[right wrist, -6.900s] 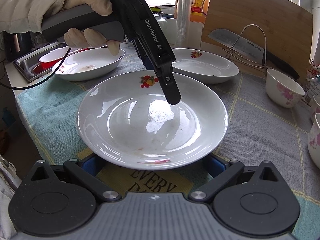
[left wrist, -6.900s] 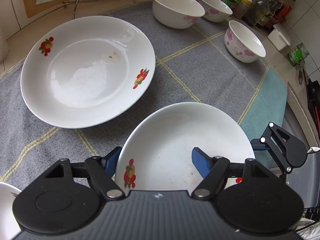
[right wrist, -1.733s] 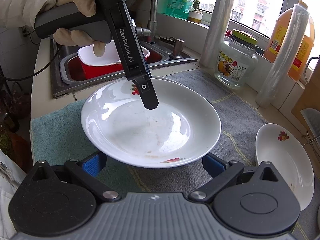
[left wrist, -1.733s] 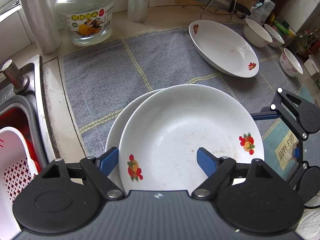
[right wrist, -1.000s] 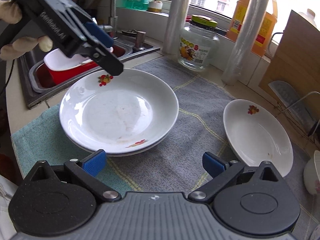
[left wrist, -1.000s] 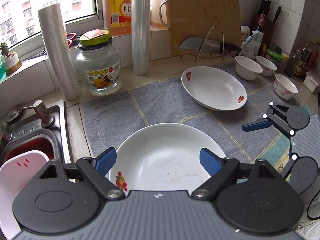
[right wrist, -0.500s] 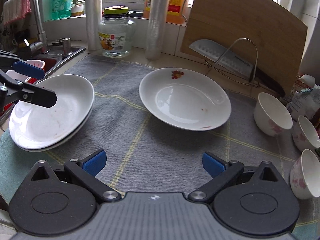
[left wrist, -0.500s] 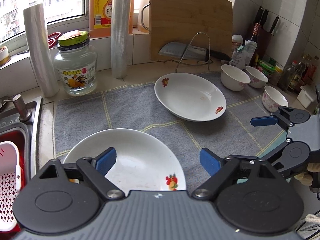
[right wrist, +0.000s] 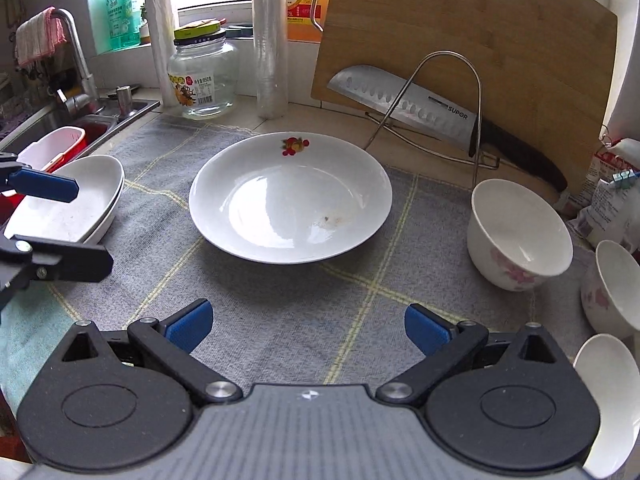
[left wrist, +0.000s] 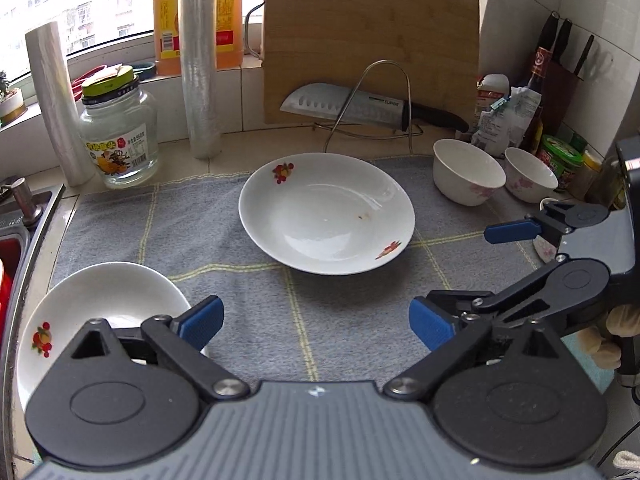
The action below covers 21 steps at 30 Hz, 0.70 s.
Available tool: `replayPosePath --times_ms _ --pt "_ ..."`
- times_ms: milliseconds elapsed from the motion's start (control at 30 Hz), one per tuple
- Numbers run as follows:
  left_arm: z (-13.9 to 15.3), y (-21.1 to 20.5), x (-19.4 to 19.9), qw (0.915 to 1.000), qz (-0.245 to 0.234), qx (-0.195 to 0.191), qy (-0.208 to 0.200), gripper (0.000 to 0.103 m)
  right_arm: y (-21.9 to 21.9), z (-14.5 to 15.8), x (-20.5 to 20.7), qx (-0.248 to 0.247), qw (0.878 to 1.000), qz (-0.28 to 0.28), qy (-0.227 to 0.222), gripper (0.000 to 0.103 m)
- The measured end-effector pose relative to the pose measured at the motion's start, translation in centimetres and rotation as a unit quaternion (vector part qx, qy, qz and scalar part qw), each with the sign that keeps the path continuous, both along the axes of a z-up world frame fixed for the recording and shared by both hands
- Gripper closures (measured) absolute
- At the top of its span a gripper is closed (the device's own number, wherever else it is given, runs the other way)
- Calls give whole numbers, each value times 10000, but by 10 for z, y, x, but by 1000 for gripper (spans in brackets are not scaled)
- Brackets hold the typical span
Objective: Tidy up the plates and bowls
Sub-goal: 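Move the right gripper toward the flower plate on the towel, then close the right gripper on the rim of the flower plate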
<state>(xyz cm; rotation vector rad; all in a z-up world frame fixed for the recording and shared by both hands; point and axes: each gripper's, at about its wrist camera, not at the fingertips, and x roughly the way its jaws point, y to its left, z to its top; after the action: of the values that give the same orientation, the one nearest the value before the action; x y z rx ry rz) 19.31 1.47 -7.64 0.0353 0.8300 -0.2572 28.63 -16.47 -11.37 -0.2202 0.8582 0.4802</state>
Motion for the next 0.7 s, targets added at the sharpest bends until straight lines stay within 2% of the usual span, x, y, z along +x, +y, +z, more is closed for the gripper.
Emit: replayPosePath --times_ms 300,467,700 --pt "-11 -20 11 9997 188 120 -85 4 -18 9 41 319 9994 -79 133 0" --pt "-18 -24 28 9993 281 223 -44 4 -18 11 66 521 9978 -121 382 0" --pt "-32 -28 49 9987 -7 454 216 5 -2 9 101 547 9965 -10 625 0"
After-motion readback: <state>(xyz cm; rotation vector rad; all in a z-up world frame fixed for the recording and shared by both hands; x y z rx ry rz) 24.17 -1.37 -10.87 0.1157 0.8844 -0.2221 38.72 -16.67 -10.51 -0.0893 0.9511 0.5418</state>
